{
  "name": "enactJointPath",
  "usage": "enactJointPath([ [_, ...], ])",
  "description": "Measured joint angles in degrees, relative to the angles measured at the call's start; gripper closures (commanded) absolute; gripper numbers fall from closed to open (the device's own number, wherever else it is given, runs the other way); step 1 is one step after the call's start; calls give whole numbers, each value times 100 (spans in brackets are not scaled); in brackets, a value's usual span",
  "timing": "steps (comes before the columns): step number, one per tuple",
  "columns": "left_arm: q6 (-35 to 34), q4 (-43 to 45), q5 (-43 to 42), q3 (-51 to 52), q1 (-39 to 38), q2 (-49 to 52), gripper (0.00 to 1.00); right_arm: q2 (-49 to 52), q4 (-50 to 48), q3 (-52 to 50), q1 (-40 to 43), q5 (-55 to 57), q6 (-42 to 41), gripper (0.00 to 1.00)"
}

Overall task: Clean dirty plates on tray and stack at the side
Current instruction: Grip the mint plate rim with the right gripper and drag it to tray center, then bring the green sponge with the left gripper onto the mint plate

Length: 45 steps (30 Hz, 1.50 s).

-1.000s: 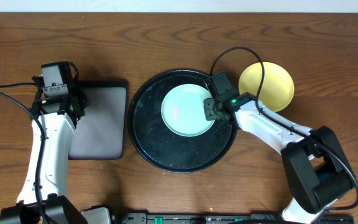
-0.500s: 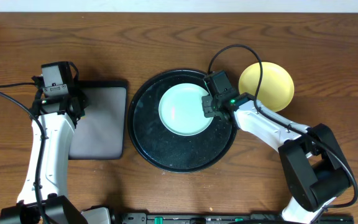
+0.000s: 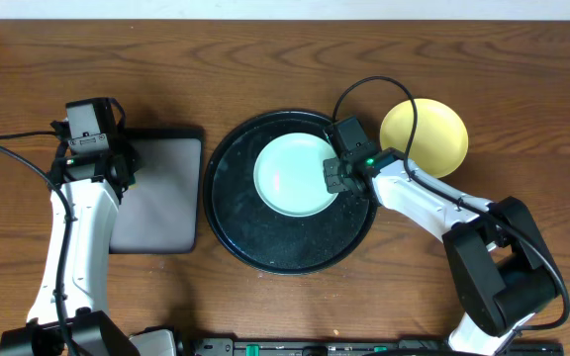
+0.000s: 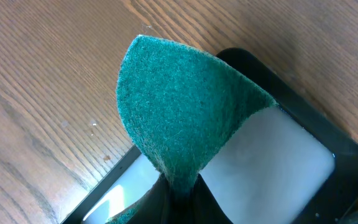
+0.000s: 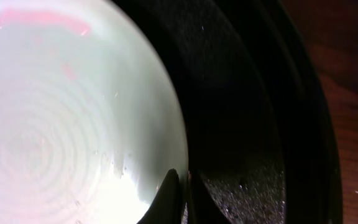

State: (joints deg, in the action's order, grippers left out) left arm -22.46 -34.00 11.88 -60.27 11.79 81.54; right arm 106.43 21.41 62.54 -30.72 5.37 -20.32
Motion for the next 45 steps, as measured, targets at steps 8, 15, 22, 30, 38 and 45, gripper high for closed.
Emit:
enactJointPath([
  [8,0,0,0,0,0,-2,92,2,-212,-4,0,11,560,99],
  [15,0,0,0,0,0,-2,93,2,-256,-4,0,9,1182,73],
  [22,125,81,-46,0,0,-2,92,2,-608,-13,0,11,1427,41],
  [30,691,142,-446,0,0,-2,92,2,-396,-15,0,2,1303,40],
  [38,1394,142,-1335,0,0,0,93,2,44,-17,0,-114,1187,70],
  [45,1641,96,-1694,0,0,-2,92,2,-138,-22,0,-214,1123,92],
])
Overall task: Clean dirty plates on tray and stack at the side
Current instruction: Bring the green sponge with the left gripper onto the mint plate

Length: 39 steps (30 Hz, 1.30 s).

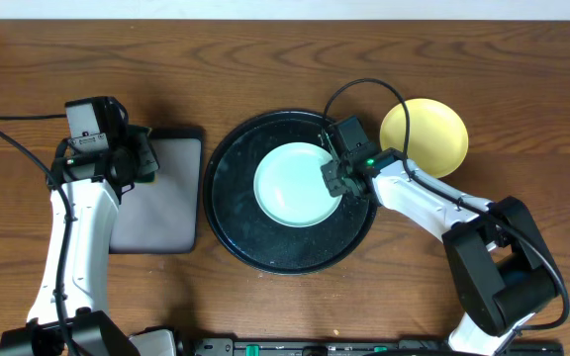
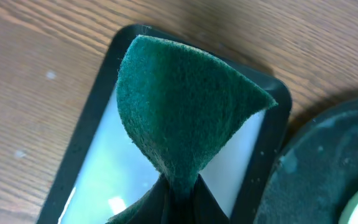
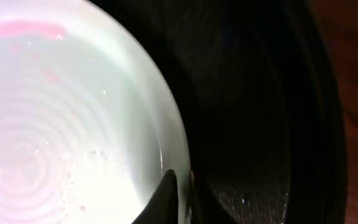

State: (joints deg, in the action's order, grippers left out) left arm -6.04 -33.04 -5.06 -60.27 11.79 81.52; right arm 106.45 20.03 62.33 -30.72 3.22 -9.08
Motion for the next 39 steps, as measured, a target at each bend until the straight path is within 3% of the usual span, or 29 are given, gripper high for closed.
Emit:
enactJointPath([
  [3,31,-15,-96,0,0,0,92,0,-103,0,0,-2,11,82],
  [5,33,-17,-109,0,0,2,92,0,-122,0,0,-17,55,40],
  [6,35,-31,-109,0,0,0,92,0,-127,0,0,-22,107,27],
  [7,33,-52,-114,0,-2,2,93,0,-127,0,0,-26,168,23],
  [18,205,-282,-166,0,-439,-26,93,-13,-133,0,0,-22,334,30],
  [26,155,-605,-155,-11,-1139,-774,92,-127,-101,0,-26,-20,352,26],
  [34,-17,-1829,-76,-824,-1438,-940,93,-166,-94,0,-103,-70,367,15],
  [37,-57,-2170,-59,-1200,-1521,-940,93,-297,-22,0,-101,-74,356,1],
  [39,-92,-2376,-55,-1408,-1620,-940,93,-470,120,0,-101,-83,376,1],
])
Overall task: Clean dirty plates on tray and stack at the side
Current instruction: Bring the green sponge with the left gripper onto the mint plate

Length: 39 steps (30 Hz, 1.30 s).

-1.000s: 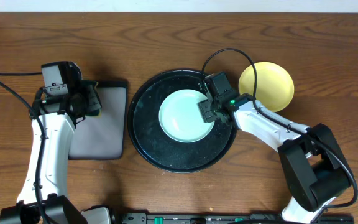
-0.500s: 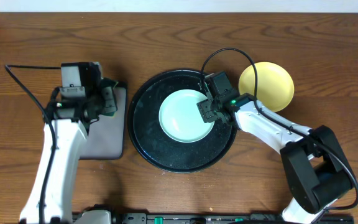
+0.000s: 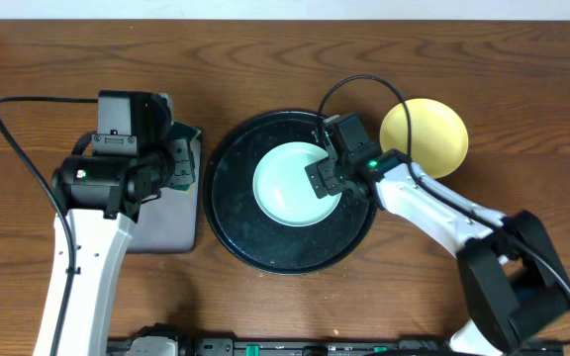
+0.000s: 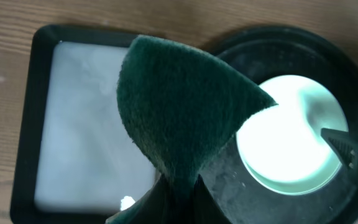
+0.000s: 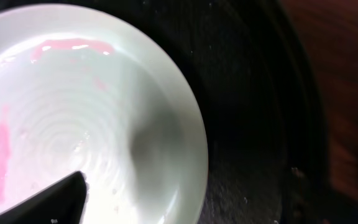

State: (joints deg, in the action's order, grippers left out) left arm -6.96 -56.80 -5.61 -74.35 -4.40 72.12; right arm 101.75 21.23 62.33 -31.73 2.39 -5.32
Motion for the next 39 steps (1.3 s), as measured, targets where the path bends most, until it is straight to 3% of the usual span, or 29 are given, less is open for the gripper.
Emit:
enactJointPath([
  [11,-361,-234,2,-229,-774,146,92,-1268,811,-2,315,431,-413,1],
  [22,-765,44,-2,-232,-1762,1021,93,-1309,955,-4,428,623,-710,1],
  [23,-785,44,-2,-232,-1832,1086,92,-1309,960,-4,428,623,-706,22],
  [24,-793,44,-2,-232,-1893,1150,92,-1309,966,-4,428,625,-693,66],
  [25,-811,44,-2,-232,-1954,1215,93,-1309,973,-4,428,627,-658,97],
  [26,-824,44,-2,-232,-1996,1257,92,-1309,975,-4,428,629,-658,99],
  [27,-831,44,-2,-229,-2041,1294,92,-1309,981,-4,428,629,-654,94],
  [29,-855,44,-2,-232,-2107,1329,92,-1309,981,-4,428,629,-638,74],
  [31,-885,44,0,-229,-2162,1333,92,-1309,984,-4,428,638,-662,66],
  [39,-1150,214,-2,-229,-2197,1333,93,-1309,994,-4,428,621,-601,65],
])
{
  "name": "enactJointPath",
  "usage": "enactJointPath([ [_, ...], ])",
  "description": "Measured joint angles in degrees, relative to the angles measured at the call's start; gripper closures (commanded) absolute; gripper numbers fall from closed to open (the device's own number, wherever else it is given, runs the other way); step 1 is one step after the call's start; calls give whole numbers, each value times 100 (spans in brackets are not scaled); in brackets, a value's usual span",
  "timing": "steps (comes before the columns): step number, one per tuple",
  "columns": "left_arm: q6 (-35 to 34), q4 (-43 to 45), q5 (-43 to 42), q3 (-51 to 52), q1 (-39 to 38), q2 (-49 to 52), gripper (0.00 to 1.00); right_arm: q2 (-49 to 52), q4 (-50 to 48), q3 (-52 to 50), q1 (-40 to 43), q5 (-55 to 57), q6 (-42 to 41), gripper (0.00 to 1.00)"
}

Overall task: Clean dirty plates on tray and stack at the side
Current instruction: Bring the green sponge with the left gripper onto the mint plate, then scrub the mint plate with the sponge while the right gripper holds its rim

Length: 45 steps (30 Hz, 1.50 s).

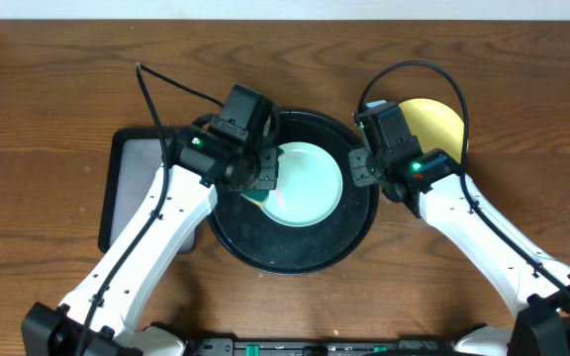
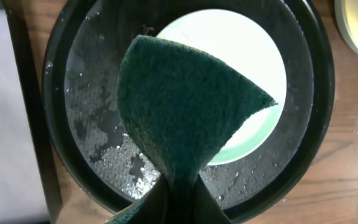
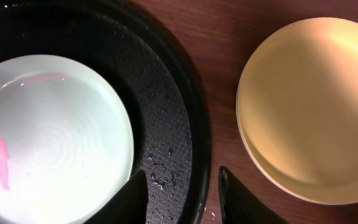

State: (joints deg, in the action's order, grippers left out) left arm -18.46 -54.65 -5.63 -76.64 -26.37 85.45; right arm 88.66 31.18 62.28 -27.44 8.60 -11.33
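A pale green plate (image 1: 305, 184) with pink smears (image 3: 2, 165) lies in the round black tray (image 1: 295, 259). My left gripper (image 1: 262, 178) is shut on a dark green scouring pad (image 2: 185, 112), which hangs over the plate's left edge and the wet tray floor. My right gripper (image 3: 182, 177) is open and empty above the tray's right rim, between the green plate (image 3: 55, 143) and a yellow plate (image 3: 309, 99). That yellow plate (image 1: 441, 119) rests on the table to the right of the tray.
A black rectangular tray with a grey liner (image 1: 132, 188) sits left of the round tray, partly under my left arm. Its rim (image 2: 27, 112) shows at the left of the left wrist view. Bare wooden table surrounds everything.
My left gripper with the pad was at the rectangular tray's right edge and is now over the round tray at the plate's left edge. My right gripper was over the plate and is now above the tray's right rim.
At first my left gripper held the pad over the rectangular tray while my right fingers were together at the green plate's right rim. Later the right fingers were apart over the plate, and the pad was nearer the round tray. Now the pad hangs over the plate.
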Motion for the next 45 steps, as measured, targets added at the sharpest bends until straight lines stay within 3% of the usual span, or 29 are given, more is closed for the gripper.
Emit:
enactJointPath([
  [8,-105,420,2,0,0,0,92,0,-7,0,0,-9,-4,63],
  [37,-146,621,-94,343,0,343,92,0,-48,0,0,-76,-42,64],
  [40,-173,632,-133,348,0,452,91,0,-52,0,0,-140,-44,67],
  [42,-197,643,-162,348,0,529,91,0,-50,0,0,-170,-39,78],
  [45,-234,717,-212,350,0,649,91,13,-74,0,0,-269,-101,81],
])
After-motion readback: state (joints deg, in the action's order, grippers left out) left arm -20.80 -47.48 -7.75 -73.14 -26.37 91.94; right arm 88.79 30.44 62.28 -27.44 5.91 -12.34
